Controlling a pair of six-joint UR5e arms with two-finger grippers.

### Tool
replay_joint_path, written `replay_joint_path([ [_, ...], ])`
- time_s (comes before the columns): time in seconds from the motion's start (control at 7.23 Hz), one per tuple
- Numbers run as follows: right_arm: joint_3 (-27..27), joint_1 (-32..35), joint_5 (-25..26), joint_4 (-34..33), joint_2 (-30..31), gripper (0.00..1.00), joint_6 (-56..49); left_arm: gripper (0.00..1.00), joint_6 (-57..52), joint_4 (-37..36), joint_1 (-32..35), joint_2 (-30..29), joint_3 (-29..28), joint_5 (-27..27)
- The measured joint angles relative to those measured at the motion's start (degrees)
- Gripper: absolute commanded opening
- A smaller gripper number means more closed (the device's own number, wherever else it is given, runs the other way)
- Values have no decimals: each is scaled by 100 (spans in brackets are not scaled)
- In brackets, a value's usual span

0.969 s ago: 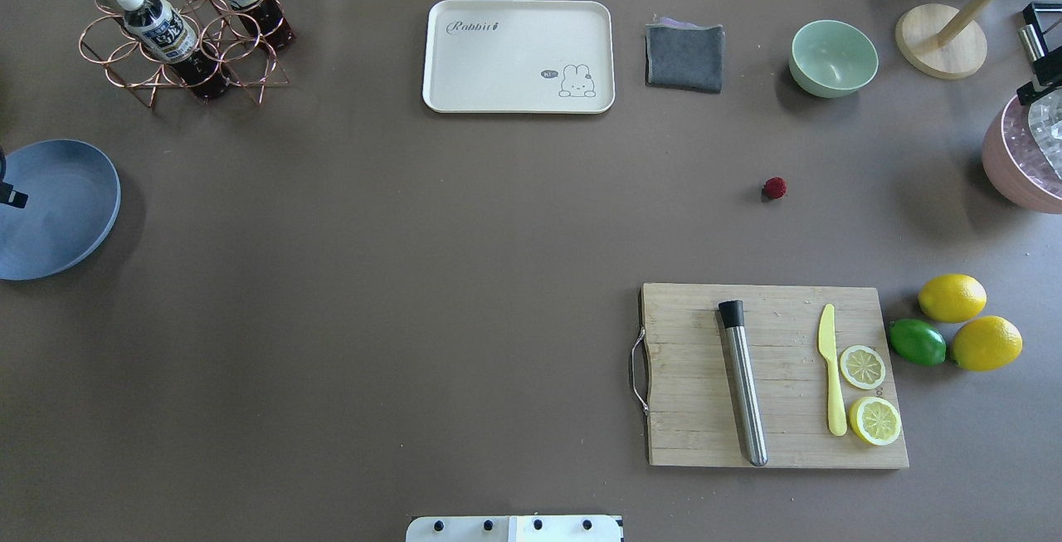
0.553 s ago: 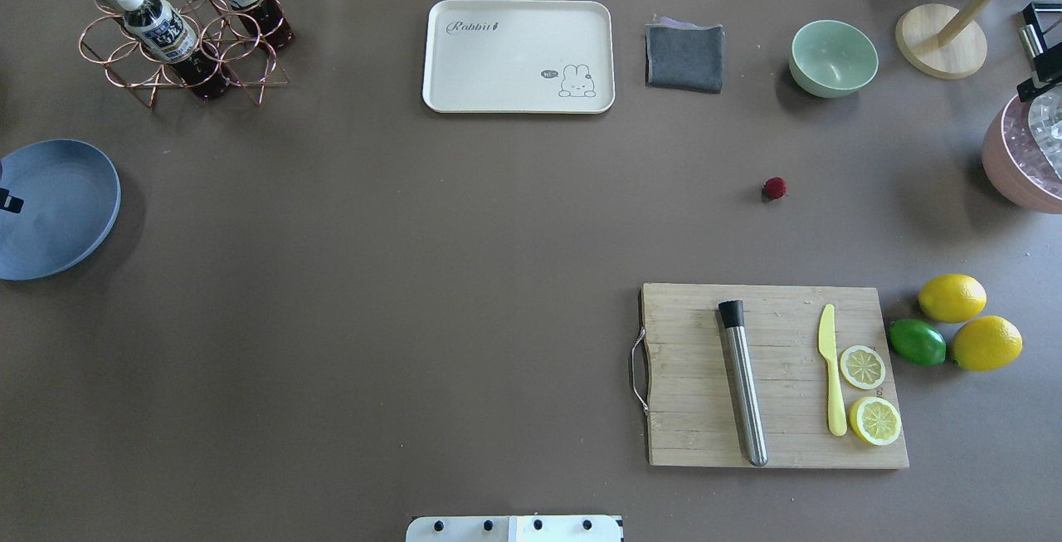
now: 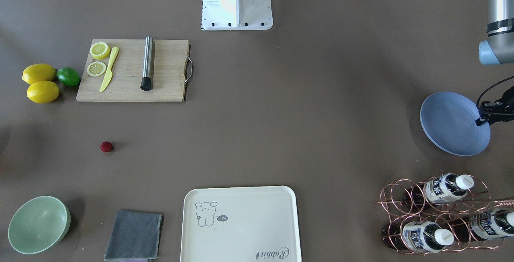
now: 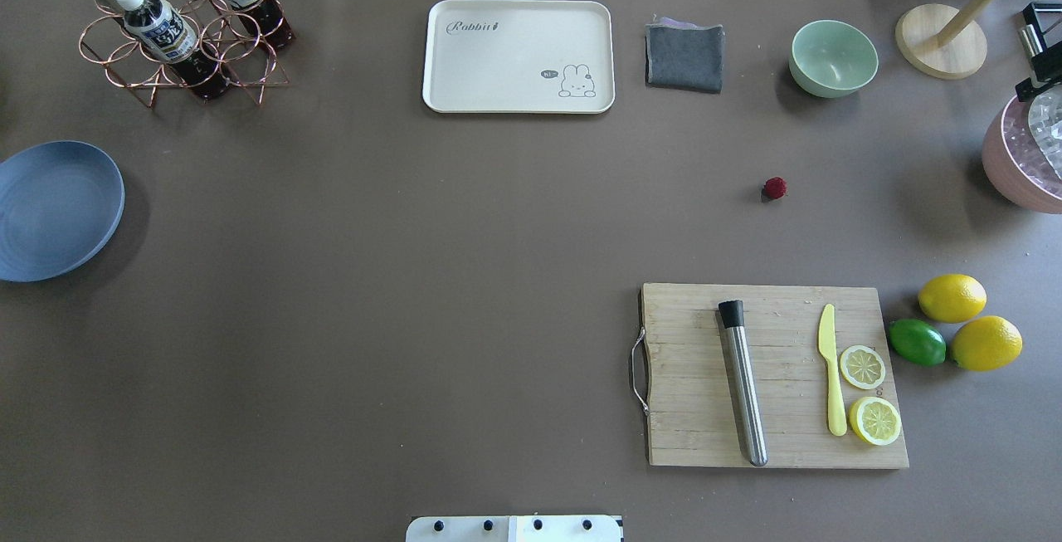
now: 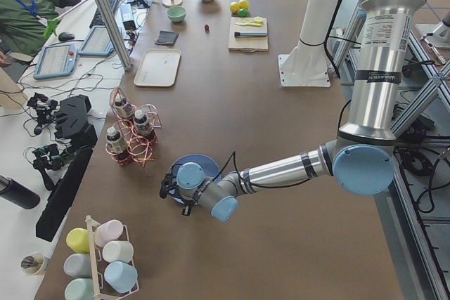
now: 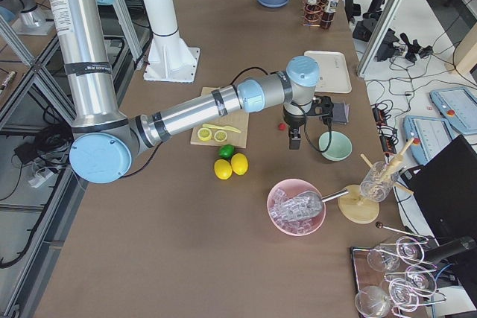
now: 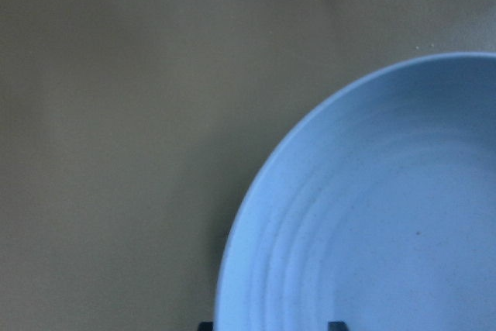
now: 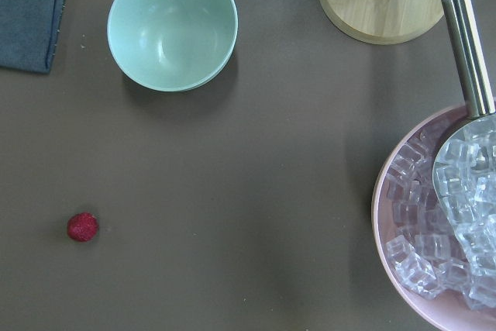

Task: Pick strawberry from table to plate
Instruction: 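Lower the left gripper to the blue plate's rim and grasp it, then slide the blue plate centerward with left gripper while right gripper nears strawberry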

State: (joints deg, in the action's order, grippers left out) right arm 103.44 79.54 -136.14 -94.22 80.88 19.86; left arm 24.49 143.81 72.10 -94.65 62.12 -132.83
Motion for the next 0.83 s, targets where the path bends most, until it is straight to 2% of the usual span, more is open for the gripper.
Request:
replay_joint_path([
  [0.28,-4,-12,24,0,6,100,0,0,37,-167,139,-84,22,-246],
  [0.55,-8,-17,63,0,7,100,0,0,8,-909,497,-370,258,-956],
  [0.83,-9,-21,69,0,11,100,0,0,92,-1568,593,-661,609,-1429],
])
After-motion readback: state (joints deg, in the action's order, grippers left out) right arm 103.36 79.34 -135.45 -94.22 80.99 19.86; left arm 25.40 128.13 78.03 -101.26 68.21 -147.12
